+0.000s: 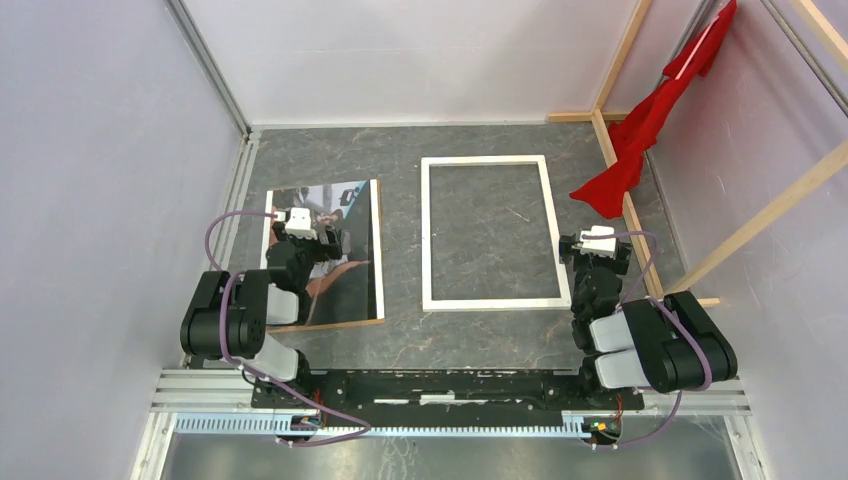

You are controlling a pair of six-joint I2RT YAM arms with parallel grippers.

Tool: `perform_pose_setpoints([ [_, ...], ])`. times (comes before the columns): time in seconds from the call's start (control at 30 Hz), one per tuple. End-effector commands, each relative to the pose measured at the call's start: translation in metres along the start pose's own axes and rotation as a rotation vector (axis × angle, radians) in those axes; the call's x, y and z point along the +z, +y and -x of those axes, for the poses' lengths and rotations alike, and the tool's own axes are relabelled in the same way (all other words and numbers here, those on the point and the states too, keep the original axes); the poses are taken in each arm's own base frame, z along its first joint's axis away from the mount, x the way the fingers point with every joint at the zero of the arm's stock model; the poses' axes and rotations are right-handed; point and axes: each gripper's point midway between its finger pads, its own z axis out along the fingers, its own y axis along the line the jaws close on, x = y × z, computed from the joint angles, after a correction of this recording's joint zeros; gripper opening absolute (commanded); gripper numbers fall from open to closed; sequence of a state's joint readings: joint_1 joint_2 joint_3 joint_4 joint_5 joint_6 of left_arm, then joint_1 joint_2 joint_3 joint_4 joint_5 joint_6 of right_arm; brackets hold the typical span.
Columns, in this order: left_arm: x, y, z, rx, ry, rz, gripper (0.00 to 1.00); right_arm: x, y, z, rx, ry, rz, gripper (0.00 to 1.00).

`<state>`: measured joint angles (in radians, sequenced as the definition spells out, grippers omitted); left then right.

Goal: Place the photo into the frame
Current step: Turn over the photo frame at the center of the board.

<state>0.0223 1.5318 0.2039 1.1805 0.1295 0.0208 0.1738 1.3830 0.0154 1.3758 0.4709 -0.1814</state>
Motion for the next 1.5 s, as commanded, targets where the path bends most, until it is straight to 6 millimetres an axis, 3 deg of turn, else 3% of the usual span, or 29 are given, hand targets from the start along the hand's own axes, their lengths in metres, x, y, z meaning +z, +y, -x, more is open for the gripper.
perform_pose_setpoints([
  [0.0,0.005,0.005,0.017,-0.011,-0.058,0.023,1.0,-0.024,-0.007,-0.023,-0.032,0.04,0.016,0.98],
  [0.4,0.006,0.0,0.02,-0.01,-0.065,-0.013,1.0,-0.024,-0.007,-0.023,-0.03,0.04,0.017,0.98],
  [0.47,0.007,0.0,0.021,-0.012,-0.05,-0.026,1.0,-0.024,-0.018,-0.02,0.0,0.042,-0.053,0.98],
  [0.53,0.014,0.003,0.033,-0.015,-0.039,-0.021,1.0,-0.013,-0.023,-0.026,0.009,0.144,-0.122,0.98],
  [0.6,0.019,0.005,0.032,-0.028,0.048,-0.018,1.0,0.006,-0.022,-0.021,-0.001,0.278,-0.171,0.98],
  [0.63,0.023,0.005,0.042,-0.023,0.049,-0.025,1.0,0.013,-0.019,-0.016,-0.01,0.31,-0.172,0.98],
  [0.77,0.027,0.007,0.054,-0.004,0.15,-0.032,1.0,0.023,-0.019,-0.003,0.219,0.34,-0.288,0.98],
  [0.87,0.027,0.01,0.071,0.011,0.181,-0.025,1.0,0.033,0.009,0.011,0.322,0.351,-0.147,0.98],
  [1.0,0.024,0.013,0.09,0.028,0.197,-0.02,1.0,0.039,0.059,0.028,0.313,0.383,0.112,0.98],
  [1.17,0.016,0.002,0.096,-0.018,0.171,-0.06,1.0,0.03,0.075,0.033,0.234,0.363,0.162,0.98],
  [1.3,0.017,-0.004,0.102,-0.047,0.188,-0.094,1.0,0.02,0.107,0.05,0.164,0.325,0.246,0.98],
  [1.47,0.022,0.004,0.114,-0.038,0.202,-0.058,1.0,0.004,0.189,0.069,0.015,0.384,0.35,0.98],
])
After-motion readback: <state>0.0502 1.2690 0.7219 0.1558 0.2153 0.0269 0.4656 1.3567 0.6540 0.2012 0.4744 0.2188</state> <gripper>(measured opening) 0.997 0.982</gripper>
